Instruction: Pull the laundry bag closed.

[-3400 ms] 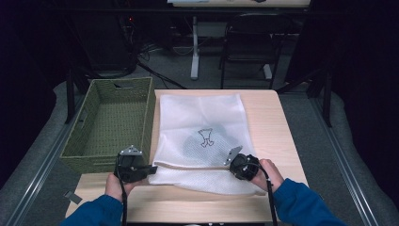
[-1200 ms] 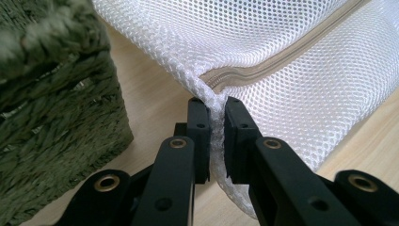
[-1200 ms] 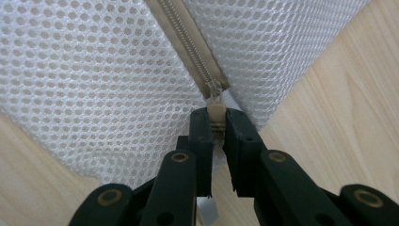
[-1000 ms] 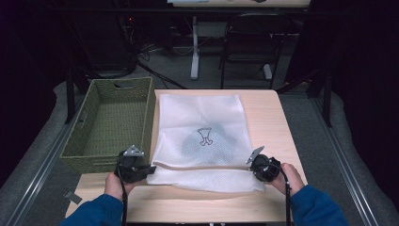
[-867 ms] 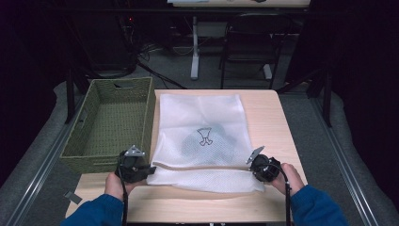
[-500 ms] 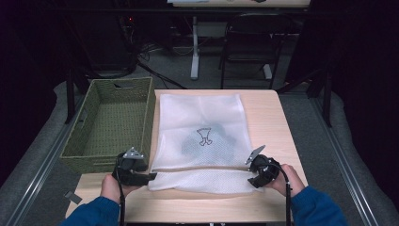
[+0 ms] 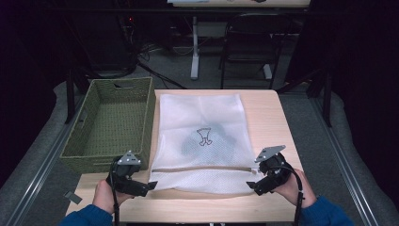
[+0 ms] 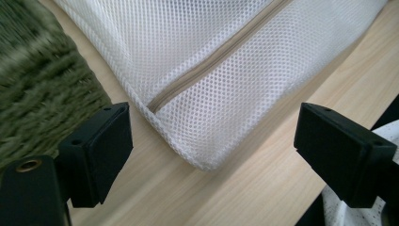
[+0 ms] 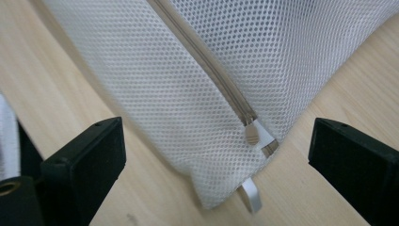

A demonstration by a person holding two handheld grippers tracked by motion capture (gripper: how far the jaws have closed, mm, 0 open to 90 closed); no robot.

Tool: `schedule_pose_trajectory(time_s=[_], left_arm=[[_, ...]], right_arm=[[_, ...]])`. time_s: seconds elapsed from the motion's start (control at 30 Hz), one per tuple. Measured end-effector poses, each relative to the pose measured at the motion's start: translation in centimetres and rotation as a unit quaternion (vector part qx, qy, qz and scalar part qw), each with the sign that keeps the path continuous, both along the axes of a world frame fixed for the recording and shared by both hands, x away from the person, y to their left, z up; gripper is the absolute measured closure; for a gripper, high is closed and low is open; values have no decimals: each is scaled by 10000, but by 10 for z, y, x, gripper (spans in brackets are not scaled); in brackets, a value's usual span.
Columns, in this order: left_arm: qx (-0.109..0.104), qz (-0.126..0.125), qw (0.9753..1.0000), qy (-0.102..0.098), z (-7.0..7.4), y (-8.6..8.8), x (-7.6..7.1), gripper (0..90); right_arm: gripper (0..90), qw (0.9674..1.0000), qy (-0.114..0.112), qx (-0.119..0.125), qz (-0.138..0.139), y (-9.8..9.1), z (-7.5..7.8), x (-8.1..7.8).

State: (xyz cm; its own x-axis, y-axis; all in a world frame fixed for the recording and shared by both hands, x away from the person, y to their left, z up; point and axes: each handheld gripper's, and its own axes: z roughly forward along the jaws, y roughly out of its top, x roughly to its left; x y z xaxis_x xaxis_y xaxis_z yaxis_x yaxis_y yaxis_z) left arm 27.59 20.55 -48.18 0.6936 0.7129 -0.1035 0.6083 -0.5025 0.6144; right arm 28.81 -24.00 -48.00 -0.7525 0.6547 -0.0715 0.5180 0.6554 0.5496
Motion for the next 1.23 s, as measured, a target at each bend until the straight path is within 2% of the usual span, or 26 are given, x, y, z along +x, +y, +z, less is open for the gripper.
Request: schedule_pose_trajectory(time_s=[0.1,0.13,0.17,0.23,0.27,0.3,0.33,0.37,0.4,0.47,0.53,0.7,0.8,0.83,0.9,0.93,1.0,1.23], left_arm=[[-1,-46,9999,-116,7,1,-7,117],[20,-74,9998,-186,12,2,-14,117],[20,-74,9998,-186,12,2,-14,116],[-11,-78,9997,-233,14,4,-20,114],[-5,-64,9996,-261,15,5,-24,114],[-1,-46,9996,-276,15,6,-27,112],[4,-10,9995,-314,15,9,-34,108],[4,-10,9995,-314,15,9,-34,106],[31,30,9994,-352,13,12,-41,105],[15,58,9993,-369,12,14,-44,100],[10,98,9994,-340,12,18,-50,94],[-42,246,9989,-408,10,30,-62,89],[-72,356,9983,-457,4,36,-70,88],[-131,406,9982,-420,-2,39,-73,86],[-138,395,9983,-409,-3,41,-74,77],[-175,416,9980,-453,-2,42,-74,73],[-179,435,9981,-400,-3,42,-73,77],[-150,464,9984,-297,-4,39,-68,67]], right_arm=[[29,9999,-40,139,-35,-2,7,-9],[25,9995,-83,285,-47,-4,12,-18],[25,9995,-83,285,-47,-4,12,-18],[15,9985,-160,510,-133,-9,17,-31],[15,9985,-160,510,-133,-9,17,-31],[0,9980,-236,561,-157,-13,18,-40],[0,9979,-277,538,-218,-15,17,-44],[0,9979,-277,538,-218,-15,17,-44],[0,9973,-330,578,-310,-20,15,-52],[0,9969,-342,610,-352,-23,14,-55],[0,9959,-338,696,-464,-30,10,-65],[0,9953,-345,674,-610,-36,4,-76],[0,9943,-333,697,-733,-39,0,-82],[0,9942,-341,645,-790,-41,-3,-84],[0,9931,-437,663,-868,-43,-2,-86],[0,9923,-446,709,-911,-44,-1,-88],[0,9919,-443,725,-945,-45,-1,-88],[0,9932,-370,608,-916,-45,-3,-87]])
